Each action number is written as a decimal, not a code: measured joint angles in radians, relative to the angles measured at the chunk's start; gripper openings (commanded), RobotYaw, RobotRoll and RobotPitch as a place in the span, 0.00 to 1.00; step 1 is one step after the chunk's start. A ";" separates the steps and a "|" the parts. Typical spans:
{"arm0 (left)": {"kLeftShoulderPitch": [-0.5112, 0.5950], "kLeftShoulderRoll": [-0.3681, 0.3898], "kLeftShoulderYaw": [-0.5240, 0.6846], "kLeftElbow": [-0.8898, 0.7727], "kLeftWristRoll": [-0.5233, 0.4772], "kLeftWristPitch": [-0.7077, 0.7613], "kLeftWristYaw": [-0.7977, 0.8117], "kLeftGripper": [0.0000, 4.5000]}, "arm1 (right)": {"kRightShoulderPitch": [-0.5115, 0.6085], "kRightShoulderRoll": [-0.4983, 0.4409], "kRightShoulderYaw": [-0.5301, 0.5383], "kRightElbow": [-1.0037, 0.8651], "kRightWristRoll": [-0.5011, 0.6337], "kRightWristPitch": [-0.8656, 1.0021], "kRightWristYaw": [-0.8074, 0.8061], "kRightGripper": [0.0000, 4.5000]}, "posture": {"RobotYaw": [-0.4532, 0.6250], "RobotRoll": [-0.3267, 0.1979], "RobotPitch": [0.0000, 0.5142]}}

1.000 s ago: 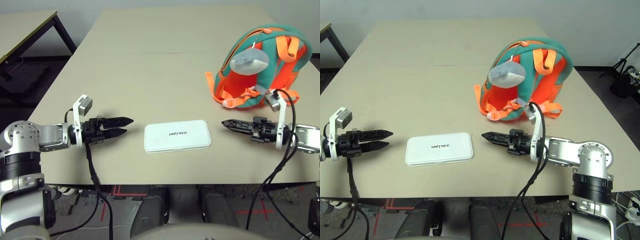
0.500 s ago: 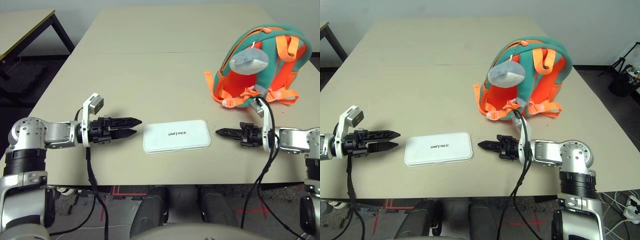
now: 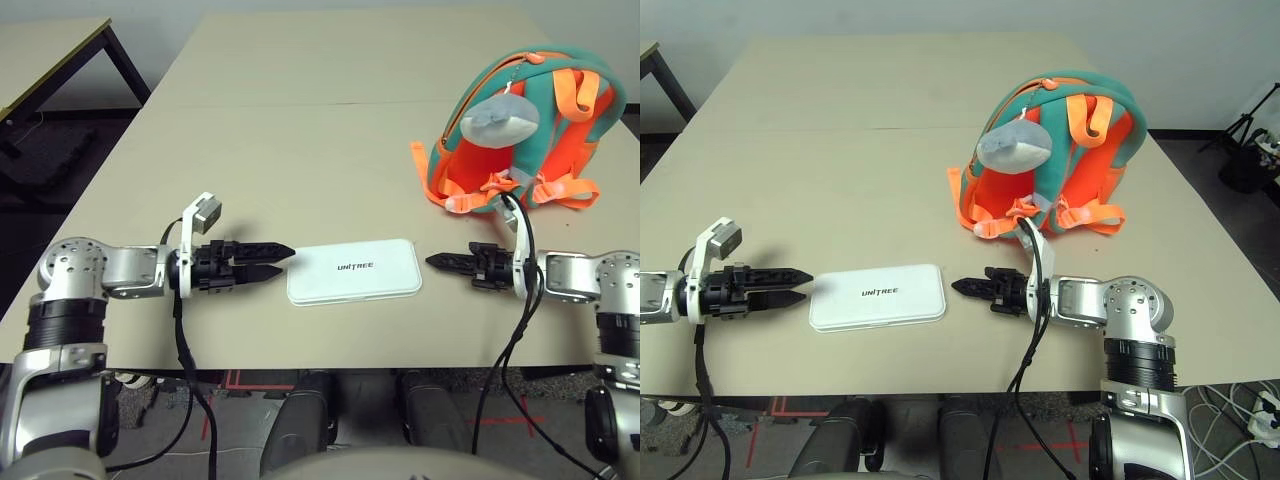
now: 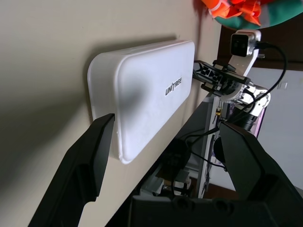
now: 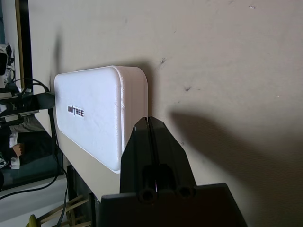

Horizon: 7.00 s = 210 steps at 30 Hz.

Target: Put the pencil case into the backpack and zip it.

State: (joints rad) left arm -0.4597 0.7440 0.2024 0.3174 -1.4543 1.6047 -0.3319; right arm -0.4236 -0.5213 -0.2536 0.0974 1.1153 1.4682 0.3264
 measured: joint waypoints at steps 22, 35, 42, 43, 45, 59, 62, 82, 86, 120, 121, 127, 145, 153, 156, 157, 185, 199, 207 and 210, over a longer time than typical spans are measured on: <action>-0.004 -0.018 -0.002 0.007 -0.004 0.000 0.079 1.00 | -0.002 0.008 -0.008 -0.052 -0.073 0.017 0.019 0.01 | 0.38 0.62 0.29; 0.004 -0.031 0.006 0.007 0.006 0.000 0.097 1.00 | -0.008 0.014 -0.009 -0.077 -0.091 0.037 0.030 0.01 | 0.38 0.62 0.29; 0.004 -0.038 0.009 0.008 0.009 0.000 0.097 1.00 | -0.015 0.029 -0.009 -0.090 -0.098 0.042 0.036 0.01 | 0.38 0.62 0.28; 0.004 -0.038 0.009 0.009 0.009 0.000 0.095 1.00 | -0.015 0.031 -0.009 -0.090 -0.099 0.045 0.036 0.01 | 0.38 0.62 0.28; 0.004 -0.038 0.006 0.013 0.009 0.001 0.092 1.00 | -0.015 0.040 -0.009 -0.092 -0.100 0.048 0.036 0.01 | 0.38 0.62 0.28; 0.003 -0.039 -0.010 0.019 0.054 0.000 0.041 1.00 | -0.041 0.124 -0.011 -0.129 -0.116 0.082 0.027 0.01 | 0.38 0.62 0.27; 0.004 -0.039 -0.012 0.019 0.055 0.000 0.039 1.00 | -0.041 0.147 -0.011 -0.134 -0.125 0.091 0.025 0.01 | 0.38 0.62 0.28; 0.053 0.093 -0.133 -0.069 -0.049 0.000 -0.167 0.31 | -0.049 0.164 -0.008 -0.126 -0.194 0.076 0.031 0.00 | 0.39 0.62 0.28; 0.053 0.082 -0.107 -0.104 -0.027 -0.005 -0.203 0.31 | -0.051 0.155 -0.009 -0.126 -0.196 0.057 0.045 0.04 | 0.39 0.62 0.28; -0.236 0.203 -0.178 -0.121 0.669 -0.487 -0.734 0.31 | 0.220 -0.152 -0.232 -0.765 -0.216 -0.333 -0.040 1.00 | 0.33 0.62 0.33; -0.236 0.194 -0.178 -0.121 0.675 -0.489 -0.736 0.31 | 0.227 -0.155 -0.232 -0.767 -0.218 -0.335 -0.044 1.00 | 0.33 0.62 0.33; -0.236 0.174 -0.177 -0.119 0.697 -0.490 -0.747 0.31 | 0.203 -0.162 -0.235 -0.779 -0.229 -0.353 -0.097 1.00 | 0.32 0.62 0.33; -0.260 0.110 -0.162 -0.084 0.727 -0.490 -0.734 0.31 | 0.066 -0.093 -0.075 -0.442 -0.516 -0.673 -0.070 1.00 | 0.37 0.62 0.29; -0.260 0.098 -0.142 -0.109 0.723 -0.473 -0.717 0.31 | 0.044 -0.034 -0.034 -0.364 -0.575 -0.746 -0.045 0.67 | 0.36 0.62 0.29; -0.260 0.097 -0.142 -0.114 0.720 -0.466 -0.718 0.31 | 0.042 -0.015 -0.030 -0.365 -0.575 -0.745 -0.044 0.46 | 0.36 0.62 0.28; -0.260 0.097 -0.142 -0.114 0.719 -0.462 -0.720 0.31 | 0.042 -0.012 -0.030 -0.370 -0.574 -0.741 -0.045 0.39 | 0.35 0.62 0.28; -0.396 0.154 -0.224 0.002 0.790 -0.458 -0.899 0.31 | 0.363 -0.272 -0.391 -0.997 0.329 -0.372 -0.499 0.05 | 0.22 0.62 0.32; -0.434 0.095 -0.263 0.061 0.838 -0.494 -0.937 0.31 | 0.827 -0.533 -0.726 -1.100 0.831 -0.690 -0.572 0.05 | 0.16 0.62 0.33; -0.449 0.092 -0.280 0.084 0.866 -0.502 -0.964 0.31 | 1.070 -0.487 -0.943 -1.116 0.834 -0.680 -0.366 0.05 | 0.14 0.62 0.34; -0.457 0.090 -0.288 0.090 0.876 -0.504 -0.969 0.31 | 1.079 -0.478 -0.952 -1.122 0.831 -0.679 -0.341 0.05 | 0.15 0.62 0.33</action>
State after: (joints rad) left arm -0.9166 0.8342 -0.0855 0.4073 -0.5786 1.1004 -1.3007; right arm 0.6555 -0.9994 -1.2056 -1.0245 1.9467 0.7893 -0.0149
